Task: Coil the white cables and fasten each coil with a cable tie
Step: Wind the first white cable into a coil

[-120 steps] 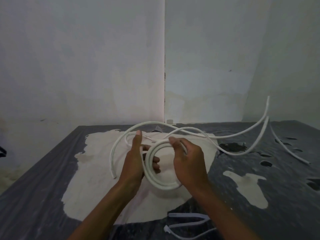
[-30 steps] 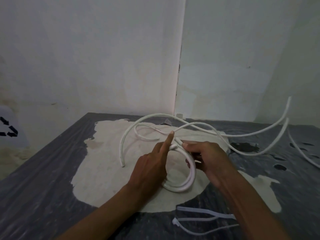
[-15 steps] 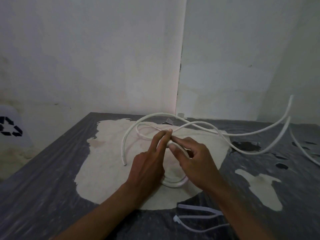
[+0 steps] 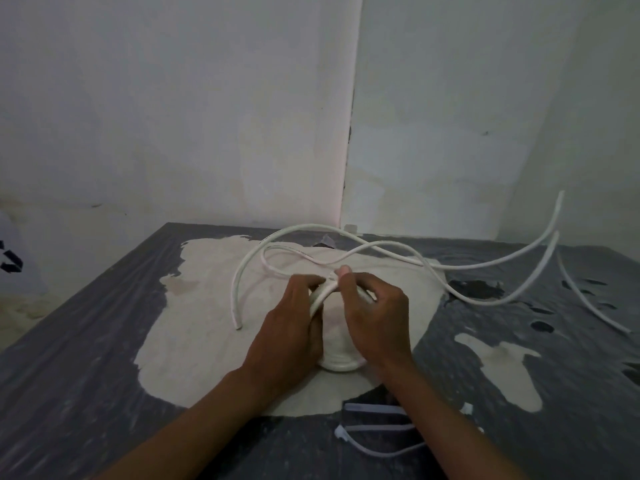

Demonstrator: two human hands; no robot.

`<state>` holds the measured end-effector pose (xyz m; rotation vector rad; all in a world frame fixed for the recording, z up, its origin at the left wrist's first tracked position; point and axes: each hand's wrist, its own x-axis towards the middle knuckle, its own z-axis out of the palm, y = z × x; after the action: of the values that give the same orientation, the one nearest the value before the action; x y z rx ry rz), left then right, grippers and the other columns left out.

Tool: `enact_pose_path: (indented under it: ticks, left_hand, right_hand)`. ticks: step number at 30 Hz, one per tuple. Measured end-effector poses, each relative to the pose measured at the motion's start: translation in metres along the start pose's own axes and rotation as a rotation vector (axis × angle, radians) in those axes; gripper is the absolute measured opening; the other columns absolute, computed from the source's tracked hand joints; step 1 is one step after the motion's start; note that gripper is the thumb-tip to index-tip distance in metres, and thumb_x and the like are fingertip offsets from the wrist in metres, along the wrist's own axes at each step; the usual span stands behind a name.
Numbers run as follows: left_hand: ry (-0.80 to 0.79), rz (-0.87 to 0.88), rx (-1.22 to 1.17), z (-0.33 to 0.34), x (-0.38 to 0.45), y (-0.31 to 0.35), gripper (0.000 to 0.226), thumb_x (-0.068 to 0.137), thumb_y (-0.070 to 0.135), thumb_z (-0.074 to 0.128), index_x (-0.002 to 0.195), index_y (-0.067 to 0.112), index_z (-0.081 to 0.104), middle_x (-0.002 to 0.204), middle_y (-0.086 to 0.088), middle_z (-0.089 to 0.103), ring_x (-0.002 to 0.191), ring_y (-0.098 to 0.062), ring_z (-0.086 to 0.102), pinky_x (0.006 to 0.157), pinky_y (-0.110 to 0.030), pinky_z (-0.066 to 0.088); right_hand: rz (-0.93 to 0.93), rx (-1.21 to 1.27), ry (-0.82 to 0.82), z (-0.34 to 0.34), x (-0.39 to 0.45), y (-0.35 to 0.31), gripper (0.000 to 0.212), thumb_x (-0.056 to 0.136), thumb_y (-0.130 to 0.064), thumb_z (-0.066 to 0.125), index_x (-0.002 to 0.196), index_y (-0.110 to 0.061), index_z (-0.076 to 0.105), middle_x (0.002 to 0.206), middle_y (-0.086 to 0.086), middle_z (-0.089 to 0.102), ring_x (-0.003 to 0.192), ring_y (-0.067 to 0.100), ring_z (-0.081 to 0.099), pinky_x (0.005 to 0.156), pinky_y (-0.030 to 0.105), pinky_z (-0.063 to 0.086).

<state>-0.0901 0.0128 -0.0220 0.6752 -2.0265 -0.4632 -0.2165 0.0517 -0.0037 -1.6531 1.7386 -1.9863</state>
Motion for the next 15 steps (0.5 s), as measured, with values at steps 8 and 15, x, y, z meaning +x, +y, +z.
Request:
enact_pose_path:
  ticks: [8,15]
  left_hand:
    - [-0.052,-0.470,-0.747,0.005,0.007,0.020,0.021,0.096,0.020,0.046,0.106,0.011,0.062,0.071,-0.003,0.061,0.058,-0.018,0.055,0.054,-0.027,0.048]
    - [0.149,-0.348,-0.678,0.001,0.007,0.032,0.034,0.101,0.031,0.032,0.120,0.023,0.060,0.058,0.000,0.050,0.048,-0.014,0.043,0.042,-0.024,0.040]
  right_hand:
    - [0.184,0.063,0.034,-0.010,0.008,0.003,0.027,0.096,-0.030,0.055,0.081,-0.021,0.076,0.064,-0.015,0.067,0.067,0.000,0.062,0.063,0.006,0.042]
    - [0.061,0.149,-0.018,-0.005,-0.001,-0.013,0.045,0.090,-0.044,0.045,0.100,-0.013,0.076,0.081,-0.008,0.073,0.075,-0.004,0.064,0.070,0.007,0.048]
